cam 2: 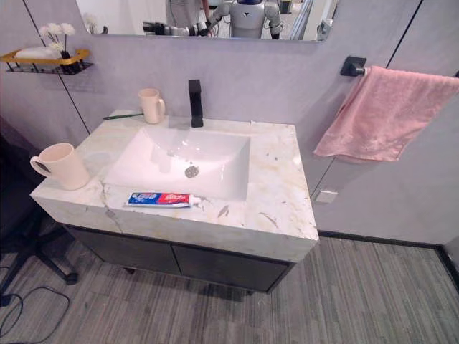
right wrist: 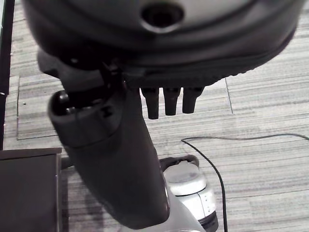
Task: Organize the bathroom.
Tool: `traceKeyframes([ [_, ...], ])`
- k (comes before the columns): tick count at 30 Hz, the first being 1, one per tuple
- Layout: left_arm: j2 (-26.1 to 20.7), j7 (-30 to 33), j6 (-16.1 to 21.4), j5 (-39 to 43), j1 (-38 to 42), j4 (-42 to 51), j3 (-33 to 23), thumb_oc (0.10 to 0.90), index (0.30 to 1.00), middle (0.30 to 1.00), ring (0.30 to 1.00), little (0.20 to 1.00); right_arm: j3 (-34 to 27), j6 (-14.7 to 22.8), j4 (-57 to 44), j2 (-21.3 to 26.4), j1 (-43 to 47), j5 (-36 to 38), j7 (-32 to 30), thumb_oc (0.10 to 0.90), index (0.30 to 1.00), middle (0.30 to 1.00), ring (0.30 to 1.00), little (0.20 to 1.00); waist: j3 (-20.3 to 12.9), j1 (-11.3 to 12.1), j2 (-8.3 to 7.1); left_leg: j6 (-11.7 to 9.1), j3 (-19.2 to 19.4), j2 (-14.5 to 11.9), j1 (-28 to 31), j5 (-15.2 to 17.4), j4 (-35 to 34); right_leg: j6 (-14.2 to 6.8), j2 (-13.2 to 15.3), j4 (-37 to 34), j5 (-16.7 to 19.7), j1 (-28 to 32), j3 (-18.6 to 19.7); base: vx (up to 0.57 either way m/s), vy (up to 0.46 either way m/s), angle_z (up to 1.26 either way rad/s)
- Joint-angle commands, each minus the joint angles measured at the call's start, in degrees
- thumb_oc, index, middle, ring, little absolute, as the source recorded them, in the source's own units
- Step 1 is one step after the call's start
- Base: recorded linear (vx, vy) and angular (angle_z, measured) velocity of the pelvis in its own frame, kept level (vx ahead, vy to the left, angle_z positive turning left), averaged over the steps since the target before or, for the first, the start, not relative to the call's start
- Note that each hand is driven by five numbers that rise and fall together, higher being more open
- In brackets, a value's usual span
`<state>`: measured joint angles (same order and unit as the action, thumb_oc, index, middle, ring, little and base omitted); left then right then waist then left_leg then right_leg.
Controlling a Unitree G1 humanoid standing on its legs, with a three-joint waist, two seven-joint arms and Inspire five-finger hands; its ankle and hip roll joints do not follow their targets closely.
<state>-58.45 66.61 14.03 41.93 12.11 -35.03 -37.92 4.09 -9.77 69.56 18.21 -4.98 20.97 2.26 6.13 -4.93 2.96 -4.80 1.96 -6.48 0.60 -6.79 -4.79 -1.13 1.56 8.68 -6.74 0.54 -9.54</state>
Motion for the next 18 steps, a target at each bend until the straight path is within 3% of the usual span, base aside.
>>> traceKeyframes([
  [1, -10.9, 5.0, -2.1, -15.2, 1.5, 10.4, -0.7, 0.800, 0.900, 0.900, 0.900, 0.900, 1.5, -1.2, 2.2, 2.0, 1.0, 0.7, 0.6, 0.800, 0.900, 0.900, 0.900, 0.900, -2.5, -0.8, -0.63, -0.8, 2.1, -0.6, 1.0, 4.5, 1.5, -2.9, -0.8, -7.8, 2.3, 3.0, 2.1, 0.03, -0.031, 0.04],
  [5, -15.4, -0.9, -10.5, -23.6, 4.2, 19.5, 0.7, 0.800, 0.900, 0.900, 0.900, 0.900, 1.8, -2.3, 2.6, 1.9, 1.1, 0.0, 1.3, 0.800, 0.900, 0.900, 0.900, 0.900, -2.9, -1.0, -0.62, -0.9, 2.5, -0.9, 1.4, 5.1, 1.9, -2.8, -0.9, -7.4, 1.9, 3.2, 2.2, 0.02, -0.018, 0.02],
  [6, -18.5, -9.4, -15.2, -27.3, 6.7, 22.0, 3.1, 0.800, 0.900, 0.900, 0.900, 0.900, 2.2, -2.8, 2.7, 1.8, 1.1, 0.0, 1.5, 0.800, 0.900, 0.900, 0.900, 0.900, -3.2, -1.4, -0.57, -0.9, 2.9, -1.1, 1.8, 5.3, 1.8, -2.9, -1.0, -7.2, 1.7, 3.3, 2.3, 0.00, 0.000, 0.00],
  [7, -19.3, -11.8, -16.6, -28.3, 7.6, 22.6, 4.0, 0.800, 0.900, 0.900, 0.900, 0.900, 2.5, -3.0, 2.7, 1.8, 1.2, -0.1, 1.6, 0.800, 0.900, 0.900, 0.900, 0.900, -3.2, -1.6, -0.48, -0.9, 3.1, -1.1, 1.9, 5.4, 1.8, -2.9, -0.9, -7.1, 1.7, 3.3, 2.3, 0.00, 0.000, 0.00],
  [9, -23.2, -24.6, -19.0, -31.6, 12.1, 23.8, 9.6, 0.800, 0.900, 0.900, 0.900, 0.900, 3.7, -3.5, 3.0, 1.7, 1.4, -0.5, 1.8, 0.800, 0.900, 0.900, 0.900, 0.900, -3.3, -2.3, -0.12, -0.8, 3.6, -1.1, 2.4, 5.8, 1.9, -3.2, -0.9, -6.9, 1.6, 3.4, 2.3, 0.01, 0.003, -0.02],
  [12, -28.1, -33.3, -17.9, -36.3, 18.7, 25.0, 17.6, 0.800, 0.900, 0.900, 0.900, 0.900, 4.9, -4.0, 3.9, 1.9, 2.1, -0.7, 2.5, 0.800, 0.900, 0.900, 0.900, 0.900, -3.6, -2.9, 0.49, -0.7, 4.4, -1.0, 2.6, 6.0, 1.8, -3.7, -0.8, -6.7, 1.8, 3.2, 2.4, 0.00, 0.001, -0.04],
  [14, -30.1, -37.3, -19.4, -41.3, 24.5, 26.7, 23.5, 0.800, 0.900, 0.900, 0.900, 0.900, 5.4, -4.3, 4.6, 1.9, 2.6, -0.4, 2.9, 0.800, 0.900, 0.900, 0.900, 0.900, -3.8, -2.9, 0.83, -0.7, 4.6, -1.0, 2.8, 6.1, 1.7, -3.9, -0.7, -6.6, 1.7, 3.3, 2.6, 0.00, 0.003, -0.08],
  [17, -35.1, -45.1, -18.7, -45.3, 35.1, 27.7, 37.0, 0.800, 0.900, 0.900, 0.900, 0.900, 6.2, -4.9, 5.5, 2.8, 3.5, -1.0, 3.6, 0.800, 0.900, 0.900, 0.900, 0.900, -3.8, -3.8, 2.63, -0.6, 5.4, -0.9, 3.3, 6.1, 1.1, -4.6, -0.6, -6.7, 2.2, 3.2, 2.8, 0.00, 0.007, -0.13],
  [18, -35.3, -45.5, -18.4, -45.4, 36.9, 27.4, 38.9, 0.800, 0.900, 0.900, 0.900, 0.900, 6.2, -5.0, 5.5, 2.8, 3.5, -1.0, 3.6, 0.800, 0.900, 0.900, 0.900, 0.900, -3.9, -3.8, 2.67, -0.6, 5.5, -0.9, 3.4, 6.1, 1.0, -4.7, -0.6, -6.8, 2.2, 3.2, 2.8, 0.00, 0.011, -0.15],
])
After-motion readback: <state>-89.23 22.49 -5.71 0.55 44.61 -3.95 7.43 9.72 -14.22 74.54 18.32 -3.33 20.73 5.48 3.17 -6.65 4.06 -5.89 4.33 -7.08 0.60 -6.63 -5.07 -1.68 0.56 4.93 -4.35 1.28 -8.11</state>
